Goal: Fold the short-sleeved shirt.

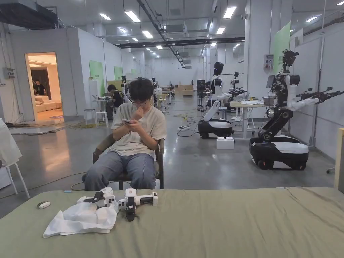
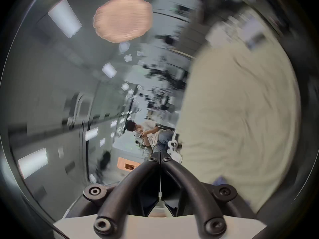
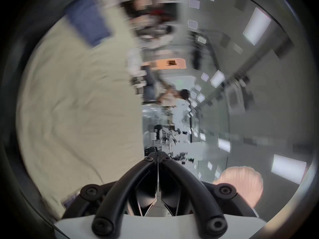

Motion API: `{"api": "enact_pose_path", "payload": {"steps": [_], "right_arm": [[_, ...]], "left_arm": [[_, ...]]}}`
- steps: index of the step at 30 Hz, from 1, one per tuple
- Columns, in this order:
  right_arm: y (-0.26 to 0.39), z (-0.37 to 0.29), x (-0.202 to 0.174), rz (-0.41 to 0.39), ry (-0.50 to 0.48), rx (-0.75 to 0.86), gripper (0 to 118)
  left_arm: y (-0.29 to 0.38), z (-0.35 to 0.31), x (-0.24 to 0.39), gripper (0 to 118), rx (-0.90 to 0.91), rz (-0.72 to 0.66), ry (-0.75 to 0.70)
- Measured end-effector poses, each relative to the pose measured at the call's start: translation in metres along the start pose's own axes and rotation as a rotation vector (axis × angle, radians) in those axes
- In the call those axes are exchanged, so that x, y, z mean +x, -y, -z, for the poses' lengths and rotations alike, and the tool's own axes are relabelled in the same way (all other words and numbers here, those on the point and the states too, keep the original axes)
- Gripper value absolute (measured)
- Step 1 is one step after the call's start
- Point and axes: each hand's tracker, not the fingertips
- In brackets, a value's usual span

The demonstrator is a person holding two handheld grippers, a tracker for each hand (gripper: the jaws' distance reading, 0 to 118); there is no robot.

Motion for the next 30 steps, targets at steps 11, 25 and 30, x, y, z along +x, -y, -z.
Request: {"api": "enact_pose_path", "payload": {"steps": [11,25,30], "right_arm": [[0.026,-0.001,0.019,0.637,0.038,0.024,0],[0.079,-0.017,0.026,1.806,0.148,0.088,0],[0.077,-0.019,0.028,1.797,0.15,0.095,0]], "left_arm": [[0.006,-0.003,-0.021,0,-0.004,-0.357,0.057],[0.071,-0.037,-0.07,0,0.203,-1.601,-0.103],[0.07,-0.042,-0.076,0,0.22,-1.591,-0.117]]}}
